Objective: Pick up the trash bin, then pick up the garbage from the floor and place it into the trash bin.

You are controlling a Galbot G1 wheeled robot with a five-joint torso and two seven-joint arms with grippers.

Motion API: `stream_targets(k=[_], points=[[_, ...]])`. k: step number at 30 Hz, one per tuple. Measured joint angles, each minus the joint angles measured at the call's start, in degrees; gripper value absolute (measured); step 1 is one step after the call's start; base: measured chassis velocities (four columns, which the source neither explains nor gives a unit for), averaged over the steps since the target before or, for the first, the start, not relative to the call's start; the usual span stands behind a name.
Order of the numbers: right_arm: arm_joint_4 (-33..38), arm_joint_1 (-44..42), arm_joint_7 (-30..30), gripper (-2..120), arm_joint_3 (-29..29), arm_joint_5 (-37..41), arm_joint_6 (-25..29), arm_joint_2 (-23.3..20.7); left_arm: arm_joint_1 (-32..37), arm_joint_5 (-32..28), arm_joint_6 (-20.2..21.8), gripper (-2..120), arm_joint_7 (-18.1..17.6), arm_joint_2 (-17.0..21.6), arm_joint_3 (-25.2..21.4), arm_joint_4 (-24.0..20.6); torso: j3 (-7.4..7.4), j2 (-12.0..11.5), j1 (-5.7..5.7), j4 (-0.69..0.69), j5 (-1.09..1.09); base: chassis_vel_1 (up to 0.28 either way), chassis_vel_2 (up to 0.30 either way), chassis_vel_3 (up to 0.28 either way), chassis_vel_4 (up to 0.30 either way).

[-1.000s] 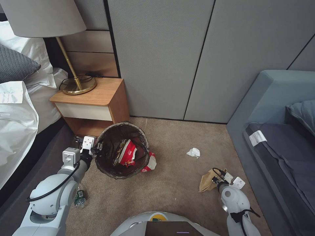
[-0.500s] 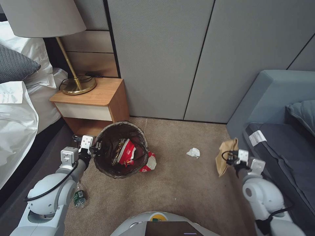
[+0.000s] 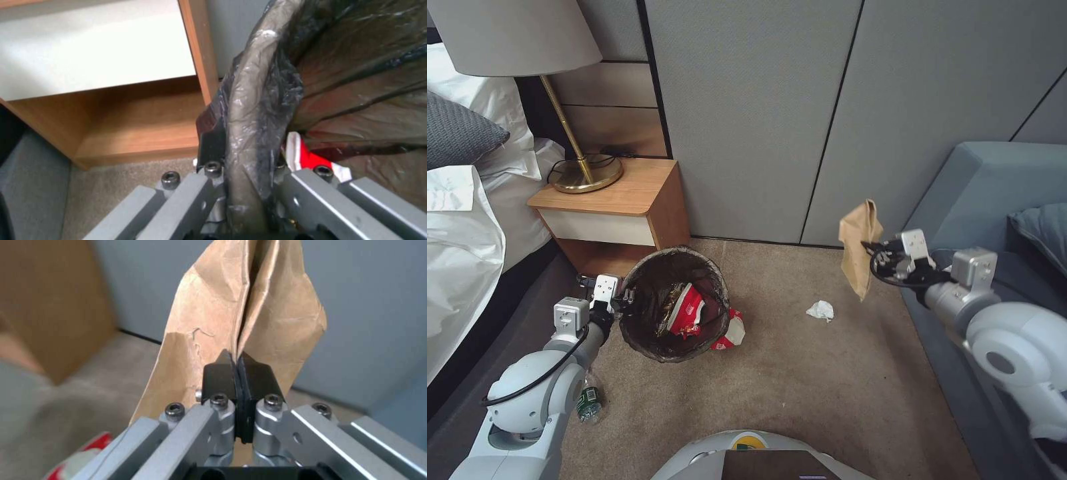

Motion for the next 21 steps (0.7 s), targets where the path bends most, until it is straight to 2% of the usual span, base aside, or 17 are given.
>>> stream_targets(k=[1, 2, 5, 6, 9, 10, 13, 14, 16, 17, 18, 19, 20, 21], points=[[0.9, 2.5, -1.1, 0, -0.7, 3.0, 0.0, -3.8, 0.0, 0.1, 0.0, 0, 0.0, -0.1, 0.1, 0.1, 0.00, 0.0, 0.00, 0.00, 0.01, 0.000, 0.000, 0.000, 0.000], [0.9, 2.5, -1.1, 0, -0.7, 3.0, 0.0, -3.8, 0.0, 0.1, 0.0, 0, 0.0, -0.1, 0.1, 0.1, 0.00, 0.0, 0.00, 0.00, 0.01, 0.000, 0.000, 0.000, 0.000], [2.6, 11.5, -1.9, 0, -4.7, 11.4, 0.0, -9.6, -0.2, 0.3, 0.1, 0, 0.0, -0.2, 0.3, 0.7, 0.00, 0.0, 0.00, 0.00, 0.01, 0.000, 0.000, 0.000, 0.000], [2.6, 11.5, -1.9, 0, -4.7, 11.4, 0.0, -9.6, -0.2, 0.3, 0.1, 0, 0.0, -0.2, 0.3, 0.7, 0.00, 0.0, 0.00, 0.00, 0.01, 0.000, 0.000, 0.000, 0.000], [3.2, 23.2, -1.8, 0, -12.3, 18.3, 0.0, -13.2, -0.4, 0.6, 0.2, 0, 0.1, -0.3, 0.5, 1.4, 0.00, 0.0, 0.00, 0.02, -0.01, 0.000, 0.000, 0.000, 0.000], [3.2, 23.2, -1.8, 0, -12.3, 18.3, 0.0, -13.2, -0.4, 0.6, 0.2, 0, 0.1, -0.3, 0.5, 1.4, 0.00, 0.0, 0.00, 0.02, -0.01, 0.000, 0.000, 0.000, 0.000], [3.2, 34.3, -1.9, 0, -20.7, 22.0, 0.0, -15.0, -0.8, 0.6, 0.2, 0, 0.1, -0.3, 0.5, 1.9, 0.00, 0.0, 0.00, -0.02, 0.00, 0.000, 0.000, 0.000, 0.000], [3.2, 34.3, -1.9, 0, -20.7, 22.0, 0.0, -15.0, -0.8, 0.6, 0.2, 0, 0.1, -0.3, 0.5, 1.9, 0.00, 0.0, 0.00, -0.02, 0.00, 0.000, 0.000, 0.000, 0.000], [2.3, 43.6, -2.3, 0, -29.0, 23.6, 0.1, -15.2, -0.9, 0.7, 0.2, 0, 0.2, -0.2, 0.5, 2.0, 0.00, 0.0, 0.00, -0.02, 0.01, 0.000, 0.000, 0.000, 0.000], [1.2, 51.3, -2.7, 0, -36.4, 25.1, 0.1, -14.9, -0.9, 0.7, 0.3, 0, 0.2, -0.2, 0.4, 2.0, 0.00, 0.0, 0.00, 0.00, 0.00, 0.000, 0.000, 0.000, 0.000], [1.2, 51.3, -2.7, 0, -36.4, 25.1, 0.1, -14.9, -0.9, 0.7, 0.3, 0, 0.2, -0.2, 0.4, 2.0, 0.00, 0.0, 0.00, 0.00, 0.00, 0.000, 0.000, 0.000, 0.000], [0.6, 55.2, -2.8, 0, -40.3, 26.0, 0.1, -14.3, -0.9, 0.7, 0.3, 0, 0.2, -0.2, 0.3, 2.0, 0.00, 0.0, 0.00, 0.00, 0.01, 0.000, 0.000, 0.000, 0.000], [0.0, 60.6, -2.8, 0, -45.1, 27.1, 0.1, -13.4, -0.8, 0.7, 0.3, 0, 0.2, -0.2, 0.3, 1.9, 0.00, 0.0, 0.00, -0.01, 0.02, 0.000, 0.000, 0.000, 0.000], [-1.3, 68.8, -2.0, 0, -52.4, 29.3, 0.1, -11.4, -0.8, 0.7, 0.3, 0, 0.3, -0.3, 0.3, 1.8, 0.00, 0.0, 0.00, 0.00, -0.01, 0.000, 0.000, 0.000, 0.000]])
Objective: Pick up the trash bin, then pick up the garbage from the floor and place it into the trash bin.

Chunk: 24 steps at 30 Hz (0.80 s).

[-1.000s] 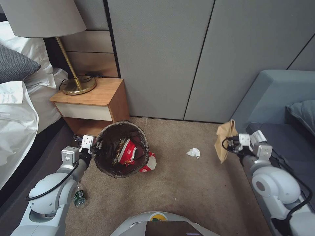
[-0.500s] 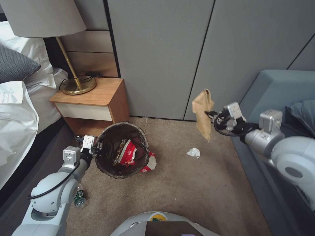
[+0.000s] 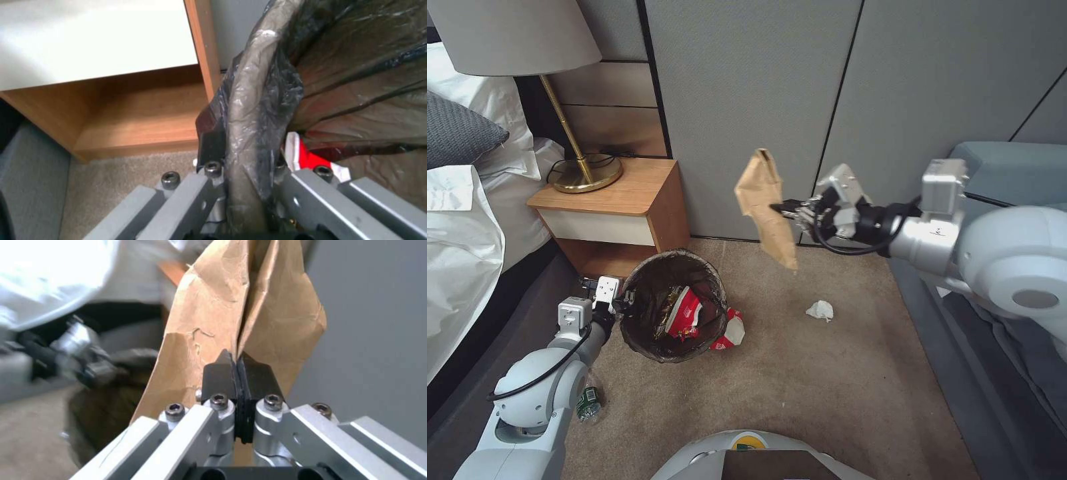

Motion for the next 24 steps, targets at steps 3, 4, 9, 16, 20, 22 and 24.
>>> stream_targets(k=[3, 4, 9, 16, 20, 22, 24], points=[[-1.2, 9.4, 3.2, 0, -8.9, 6.0, 0.0, 4.9, 0.1, 0.0, 0.0, 0, 0.0, -0.1, -0.1, 0.0, 0.01, 0.0, 0.00, 0.00, 0.02, 0.000, 0.000, 0.000, 0.000], [-1.2, 9.4, 3.2, 0, -8.9, 6.0, 0.0, 4.9, 0.1, 0.0, 0.0, 0, 0.0, -0.1, -0.1, 0.0, 0.01, 0.0, 0.00, 0.00, 0.02, 0.000, 0.000, 0.000, 0.000], [-3.0, 20.9, 8.9, 0, -19.8, 12.6, 0.0, 14.0, 0.0, 0.0, 0.0, 0, 0.0, -0.2, -0.3, 0.3, 0.00, 0.0, 0.00, 0.01, -0.02, 0.000, 0.000, 0.000, 0.000], [-6.5, 24.8, 13.0, 0, -28.9, 13.5, 0.0, 22.6, -0.4, -0.1, 0.0, 0, 0.1, -0.1, -0.5, 0.9, 0.00, 0.0, 0.00, -0.01, -0.01, 0.000, 0.000, 0.000, 0.000], [-8.2, 24.4, 14.8, 0, -32.2, 12.8, 0.1, 25.5, -0.6, -0.1, 0.0, 0, 0.2, -0.1, -0.7, 1.4, 0.00, 0.0, 0.00, 0.00, -0.01, 0.000, 0.000, 0.000, 0.000], [-8.7, 23.9, 15.2, 0, -33.1, 12.2, 0.1, 26.2, -0.7, -0.2, 0.0, 0, 0.2, -0.1, -0.8, 1.5, 0.00, 0.0, 0.00, 0.00, 0.00, 0.000, 0.000, 0.000, 0.000], [-9.1, 22.2, 15.7, 0, -34.4, 10.5, 0.1, 26.6, -0.9, -0.2, 0.0, 0, 0.3, -0.1, -0.9, 1.9, 0.00, 0.0, 0.00, -0.01, 0.00, 0.000, 0.000, 0.000, 0.000]])
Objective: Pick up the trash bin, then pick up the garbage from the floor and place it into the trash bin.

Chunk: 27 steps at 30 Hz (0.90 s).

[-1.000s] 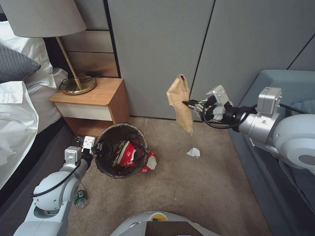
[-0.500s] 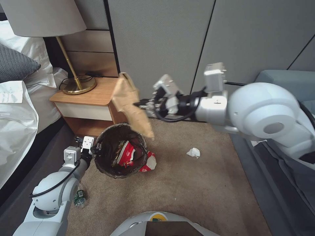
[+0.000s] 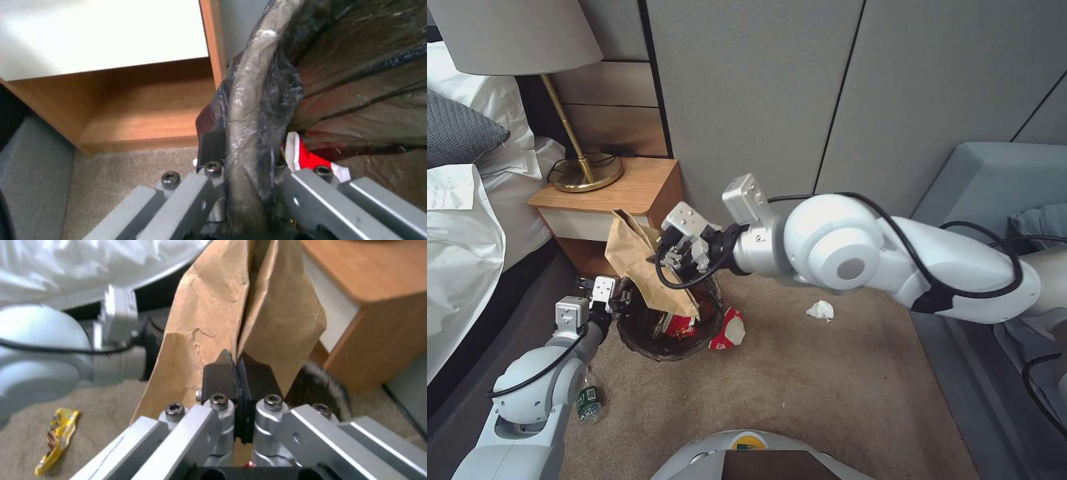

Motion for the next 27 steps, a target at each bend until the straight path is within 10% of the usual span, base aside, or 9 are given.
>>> stream_targets(k=[27], points=[[-8.7, -10.6, -3.9, 0, -3.3, -13.5, 0.0, 1.4, -1.1, -0.2, 0.0, 0, 0.3, -0.1, -0.1, 1.6, 0.00, 0.0, 0.00, 0.00, 0.01, 0.000, 0.000, 0.000, 0.000]])
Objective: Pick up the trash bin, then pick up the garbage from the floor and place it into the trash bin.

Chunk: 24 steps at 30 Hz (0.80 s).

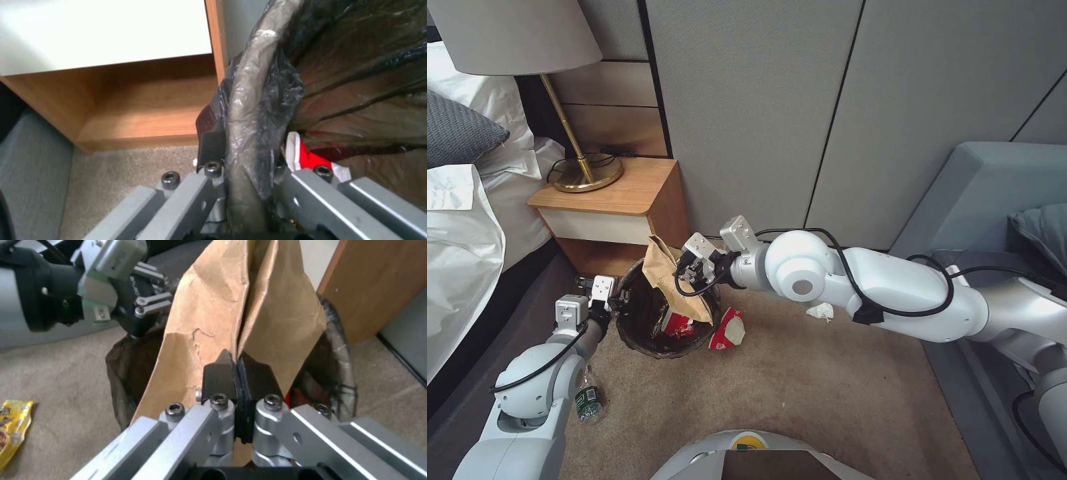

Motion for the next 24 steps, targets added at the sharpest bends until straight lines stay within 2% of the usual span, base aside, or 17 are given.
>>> stream_targets(k=[14, 16, 19, 20, 23, 24], points=[[-6.5, -2.0, -1.6, 1, -2.1, -3.4, 0.1, 4.1, -0.1, -0.1, 0.0, 0, 0.2, 0.0, -0.2, 0.8, 0.00, 0.0, 0.00, 0.00, 0.00, 0.000, 0.000, 0.000, 0.000], [-6.7, -2.1, -1.6, 4, -2.2, -3.7, 0.1, 4.4, -0.1, -0.1, 0.0, 0, 0.2, 0.0, -0.2, 0.8, 0.00, 0.0, 0.00, 0.00, 0.00, 0.000, 0.000, 0.000, 0.000], [-7.4, -2.4, -1.3, 19, -2.3, -4.2, 0.2, 5.0, -0.1, -0.2, 0.0, 0, 0.3, 0.1, -0.2, 0.8, 0.00, 0.0, 0.00, 0.00, 0.00, 0.000, 0.000, 0.000, 0.000], [-7.4, -2.4, -1.3, 19, -2.3, -4.2, 0.2, 5.0, -0.1, -0.2, 0.0, 0, 0.3, 0.1, -0.2, 0.8, 0.00, 0.0, 0.00, 0.00, 0.00, 0.000, 0.000, 0.000, 0.000], [-8.0, -2.4, -1.0, 34, -2.2, -4.3, 0.4, 5.5, -0.1, -0.2, 0.0, 0, 0.3, 0.3, -0.3, 0.8, 0.00, 0.0, 0.00, 0.00, 0.00, 0.000, 0.000, 0.000, 0.000], [-8.0, -2.4, -1.0, 34, -2.2, -4.3, 0.4, 5.5, -0.1, -0.2, 0.0, 0, 0.3, 0.3, -0.3, 0.8, 0.00, 0.0, 0.00, 0.00, 0.00, 0.000, 0.000, 0.000, 0.000]])
